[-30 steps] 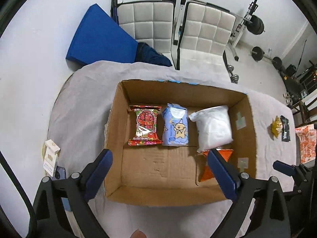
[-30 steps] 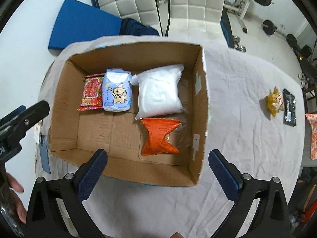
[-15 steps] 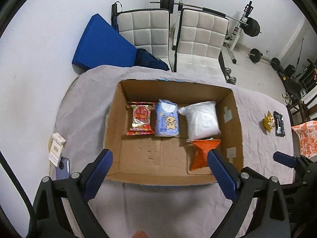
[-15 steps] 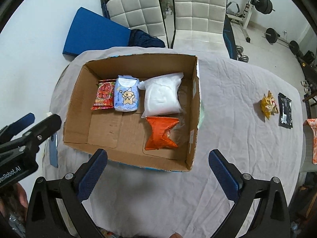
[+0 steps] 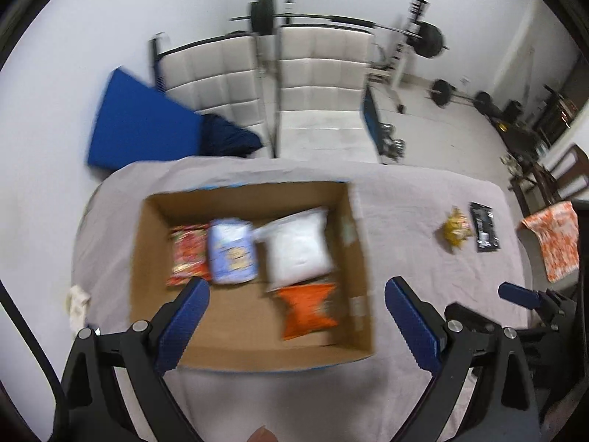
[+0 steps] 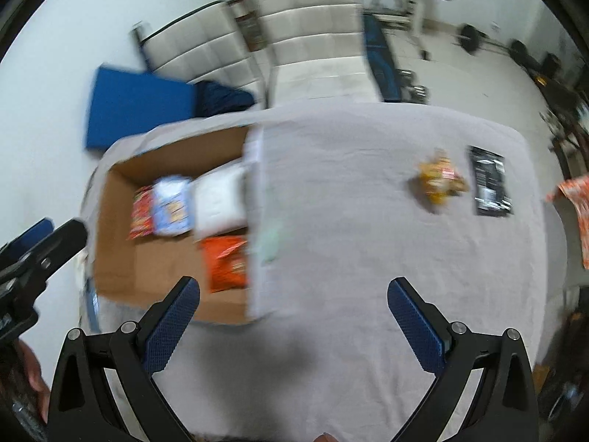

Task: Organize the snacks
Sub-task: 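Grasp the yellow panda bag with the left gripper while the right grasps the black pack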

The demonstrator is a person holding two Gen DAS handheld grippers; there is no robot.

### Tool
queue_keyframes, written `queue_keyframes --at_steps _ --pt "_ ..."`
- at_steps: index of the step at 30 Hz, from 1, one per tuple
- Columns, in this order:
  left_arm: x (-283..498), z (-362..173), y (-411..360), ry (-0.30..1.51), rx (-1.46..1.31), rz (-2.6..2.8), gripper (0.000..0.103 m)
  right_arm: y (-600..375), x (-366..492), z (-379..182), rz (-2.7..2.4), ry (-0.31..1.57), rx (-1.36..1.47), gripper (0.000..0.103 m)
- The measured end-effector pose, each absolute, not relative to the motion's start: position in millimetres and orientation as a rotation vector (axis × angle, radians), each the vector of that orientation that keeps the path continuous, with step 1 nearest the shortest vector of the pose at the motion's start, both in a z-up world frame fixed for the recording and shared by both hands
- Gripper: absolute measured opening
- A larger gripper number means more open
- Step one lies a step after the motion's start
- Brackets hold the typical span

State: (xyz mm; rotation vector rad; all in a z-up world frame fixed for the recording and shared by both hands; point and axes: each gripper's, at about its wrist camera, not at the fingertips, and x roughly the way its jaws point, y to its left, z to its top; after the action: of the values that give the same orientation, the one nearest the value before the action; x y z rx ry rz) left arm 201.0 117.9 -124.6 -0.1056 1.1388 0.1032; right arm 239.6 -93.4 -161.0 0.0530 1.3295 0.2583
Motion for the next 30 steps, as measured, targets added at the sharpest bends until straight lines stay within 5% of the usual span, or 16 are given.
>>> queue_keyframes --at_steps 13,27,30 --pt "319 -196 -55 1.266 -0.091 -0.128 0.098 -305 333 -216 -0.087 1.376 0.153 0.103" --pt "404 -319 -185 1.445 0.111 -0.323 0.098 -389 409 -331 -0.058 1.517 0.106 0.103" --pt "416 -343 -210 1.487 0.187 -0.351 0.088 -396 419 -344 -0.04 1.535 0.11 0.103"
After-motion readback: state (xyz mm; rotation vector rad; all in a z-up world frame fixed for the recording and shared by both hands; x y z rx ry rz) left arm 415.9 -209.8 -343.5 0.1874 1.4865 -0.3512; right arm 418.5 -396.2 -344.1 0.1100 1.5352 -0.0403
